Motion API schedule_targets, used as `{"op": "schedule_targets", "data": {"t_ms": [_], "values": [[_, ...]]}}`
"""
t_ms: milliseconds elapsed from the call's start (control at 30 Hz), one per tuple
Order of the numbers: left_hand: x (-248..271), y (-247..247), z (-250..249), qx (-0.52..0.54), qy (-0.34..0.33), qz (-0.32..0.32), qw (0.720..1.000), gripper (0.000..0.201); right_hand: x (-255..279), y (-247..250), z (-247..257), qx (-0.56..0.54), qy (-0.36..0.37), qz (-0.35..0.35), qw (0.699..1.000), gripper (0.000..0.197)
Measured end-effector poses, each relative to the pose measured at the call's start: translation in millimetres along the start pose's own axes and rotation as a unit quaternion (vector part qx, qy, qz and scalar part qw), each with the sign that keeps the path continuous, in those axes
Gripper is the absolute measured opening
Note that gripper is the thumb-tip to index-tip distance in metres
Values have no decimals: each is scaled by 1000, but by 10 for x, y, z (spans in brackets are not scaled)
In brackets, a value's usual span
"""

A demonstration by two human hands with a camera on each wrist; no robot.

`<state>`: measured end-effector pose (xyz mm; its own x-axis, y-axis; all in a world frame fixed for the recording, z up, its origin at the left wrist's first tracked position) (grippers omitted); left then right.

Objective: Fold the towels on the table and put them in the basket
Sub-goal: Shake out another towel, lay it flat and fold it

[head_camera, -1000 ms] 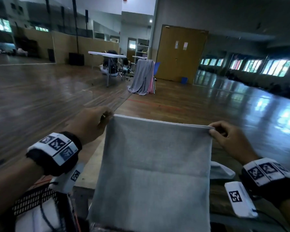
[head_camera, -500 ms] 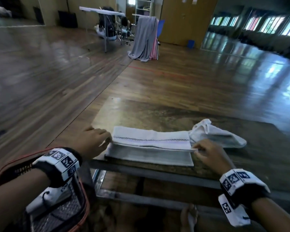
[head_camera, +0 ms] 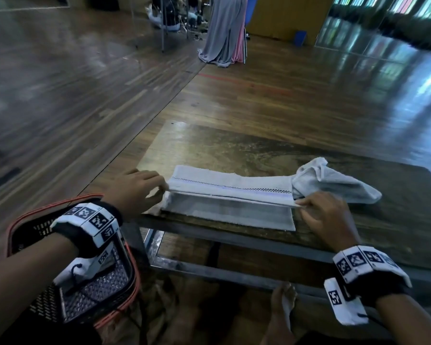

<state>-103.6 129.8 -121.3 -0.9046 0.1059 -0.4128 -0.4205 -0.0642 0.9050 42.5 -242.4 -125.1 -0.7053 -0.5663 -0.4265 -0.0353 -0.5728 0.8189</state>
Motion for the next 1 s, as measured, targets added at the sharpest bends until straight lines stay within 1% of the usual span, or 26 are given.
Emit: {"op": "schedule_targets", "data": {"t_ms": [33,67,133,167,200,300,367,433,467,533,600,667,767,833,867,933,1000], "values": [[18,-23,-6,-5,-2,8,1000,8,16,-32,13,18,0,18,1000,20],[55,-80,-22,-10,-7,39,999,5,49,-101,24,32,-3,54,998,20],[131,-218,-52,-12,-3,134,991,12,131,-250,30,30,-10,125,992,17],[153,-269,-41,-10,7,161,987,16,147,-288,13,23,-11,137,990,17],[157,-295,-21,-3,14,165,986,17,151,-300,-10,19,-16,138,990,17],[129,-274,-2,17,27,133,991,17,171,-307,-64,21,-36,142,989,20],[125,-213,-17,24,27,84,996,14,199,-313,-64,23,-37,145,988,22],[127,-144,-40,26,19,31,999,16,200,-284,-48,28,-28,133,990,21],[130,-128,-51,23,10,17,1000,16,194,-261,-44,30,-23,123,992,21],[136,-155,-71,4,-14,26,1000,14,188,-224,-40,40,-22,113,993,20],[161,-242,-70,-7,-20,73,997,17,207,-231,-30,61,-23,125,990,22],[188,-289,-53,-8,-23,89,996,21,230,-263,-18,73,-17,134,988,24],[225,-322,-78,-9,-38,102,994,37,236,-283,-39,67,-21,148,986,29],[245,-337,-91,-12,-47,100,994,46,250,-294,-48,52,-23,158,986,34],[248,-343,-100,-13,-49,94,994,46,264,-299,-42,45,-20,160,986,35],[246,-350,-124,-15,-58,78,995,38,303,-317,-12,32,-10,173,984,38],[248,-341,-153,-5,-66,63,996,30,349,-340,4,41,-4,199,979,47]]}}
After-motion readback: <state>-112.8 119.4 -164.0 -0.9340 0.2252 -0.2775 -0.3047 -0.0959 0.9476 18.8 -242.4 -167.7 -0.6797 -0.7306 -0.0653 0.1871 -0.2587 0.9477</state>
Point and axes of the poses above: each hand's wrist, its own x-axis away from the middle knuckle, its own y-axis out of the back of the hand, z = x × y, the point moved 4 cm from there along -x, towards the middle knuckle, and after that the axes turned 11 degrees about -x, right-handed, at the moved point
